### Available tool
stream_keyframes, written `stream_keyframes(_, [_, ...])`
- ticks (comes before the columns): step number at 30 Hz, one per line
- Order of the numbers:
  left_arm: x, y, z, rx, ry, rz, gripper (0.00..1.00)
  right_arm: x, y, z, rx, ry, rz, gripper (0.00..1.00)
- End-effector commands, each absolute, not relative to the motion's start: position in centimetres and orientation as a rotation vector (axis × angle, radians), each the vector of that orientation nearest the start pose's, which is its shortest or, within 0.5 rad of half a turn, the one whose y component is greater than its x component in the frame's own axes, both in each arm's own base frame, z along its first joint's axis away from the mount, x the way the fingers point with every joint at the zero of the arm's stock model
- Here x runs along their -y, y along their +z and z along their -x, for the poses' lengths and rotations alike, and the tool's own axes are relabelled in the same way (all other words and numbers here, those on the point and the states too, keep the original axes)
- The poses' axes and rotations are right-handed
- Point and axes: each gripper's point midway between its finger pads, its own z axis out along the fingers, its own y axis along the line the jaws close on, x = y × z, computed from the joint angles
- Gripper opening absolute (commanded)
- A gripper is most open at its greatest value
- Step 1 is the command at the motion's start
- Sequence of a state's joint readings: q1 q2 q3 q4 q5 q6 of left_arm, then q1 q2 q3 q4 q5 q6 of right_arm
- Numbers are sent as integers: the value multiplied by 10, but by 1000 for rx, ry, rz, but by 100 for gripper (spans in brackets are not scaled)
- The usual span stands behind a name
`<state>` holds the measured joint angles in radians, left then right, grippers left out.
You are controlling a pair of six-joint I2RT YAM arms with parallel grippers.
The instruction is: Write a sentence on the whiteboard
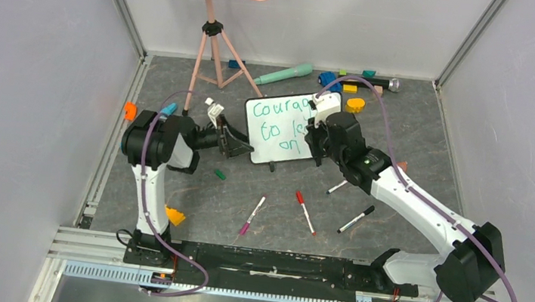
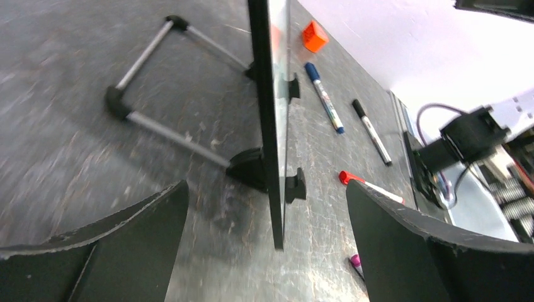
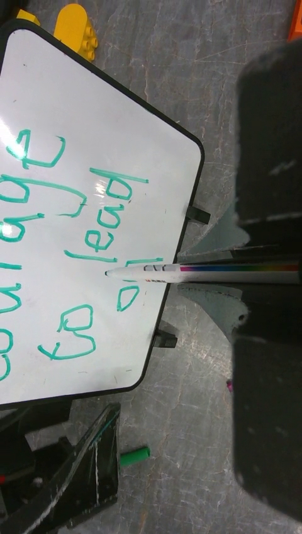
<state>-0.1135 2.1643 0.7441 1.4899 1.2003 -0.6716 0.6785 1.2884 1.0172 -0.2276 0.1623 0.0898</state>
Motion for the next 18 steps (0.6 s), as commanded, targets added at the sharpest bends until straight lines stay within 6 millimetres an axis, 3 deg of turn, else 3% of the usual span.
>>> stream_keyframes(1, [182,100,-371,-1551,-1189,-498,100,-228,243,-331,-1914,310,483,4])
stream_keyframes(6, [175,119,-358,-1514,-1102,-478,100,-220,245,-326,-1906,290,490,4])
stream_keyframes(13, [158,152,-326,-1484,-1039,-314,100,-213,251,-318,-1898,293,462,4])
stream_keyframes(18, [144,173,-321,-1510,-990,-168,100,-217,260,-321,-1888,319,440,4])
